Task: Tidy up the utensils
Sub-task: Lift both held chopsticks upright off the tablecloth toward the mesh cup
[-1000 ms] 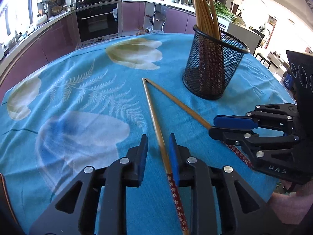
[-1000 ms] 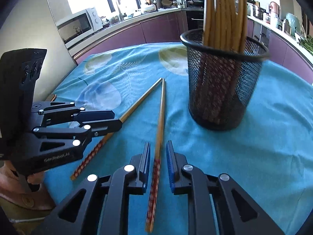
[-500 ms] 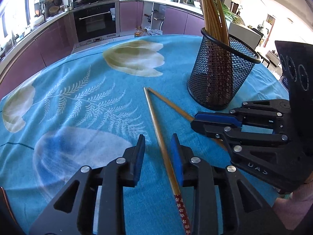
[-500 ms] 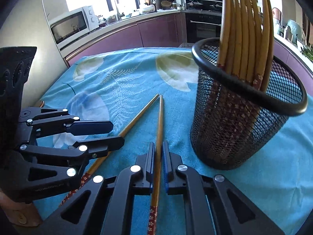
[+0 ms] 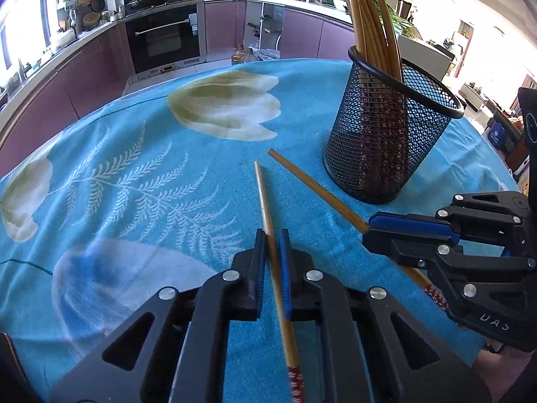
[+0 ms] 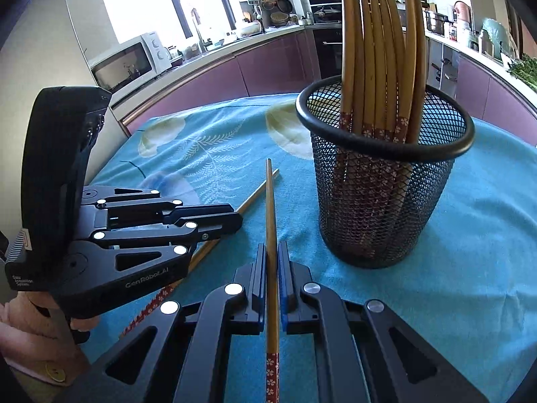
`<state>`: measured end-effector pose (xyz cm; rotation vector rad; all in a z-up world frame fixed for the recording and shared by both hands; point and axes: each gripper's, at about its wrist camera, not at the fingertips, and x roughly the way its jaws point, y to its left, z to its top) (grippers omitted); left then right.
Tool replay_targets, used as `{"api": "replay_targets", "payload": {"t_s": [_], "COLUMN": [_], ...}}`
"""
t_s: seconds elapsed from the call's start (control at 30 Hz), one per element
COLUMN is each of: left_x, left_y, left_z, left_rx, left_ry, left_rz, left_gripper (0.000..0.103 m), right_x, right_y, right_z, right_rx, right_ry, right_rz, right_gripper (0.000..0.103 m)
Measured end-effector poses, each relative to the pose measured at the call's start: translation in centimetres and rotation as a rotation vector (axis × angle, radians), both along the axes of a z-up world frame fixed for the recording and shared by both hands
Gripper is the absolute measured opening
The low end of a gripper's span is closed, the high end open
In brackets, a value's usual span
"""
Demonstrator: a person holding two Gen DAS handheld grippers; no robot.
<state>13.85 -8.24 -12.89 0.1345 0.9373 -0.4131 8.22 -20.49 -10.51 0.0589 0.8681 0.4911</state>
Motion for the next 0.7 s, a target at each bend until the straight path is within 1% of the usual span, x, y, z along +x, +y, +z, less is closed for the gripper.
{"api": "replay_targets", "payload": {"t_s": [0.4, 0.7], "left_x": [-1.7, -3.2], "left_y": [1.2, 2.8], "left_z": [1.6, 4.4], "left_rx": [-0.039, -0.101], "left_ry": [-0.037, -0.085], "left_rz": [0.020, 0.022], "left_gripper": [0.007, 0.007], "right_x": [-1.1, -2.6], "right_y": [-1.4, -2.3], "right_z": [0.5, 2.7], "right_rx": [0.055, 0.093], "right_ry": [-0.003, -0.069], "right_rz": [-0.001, 0.009], "right_gripper": [0.006, 0.006]}}
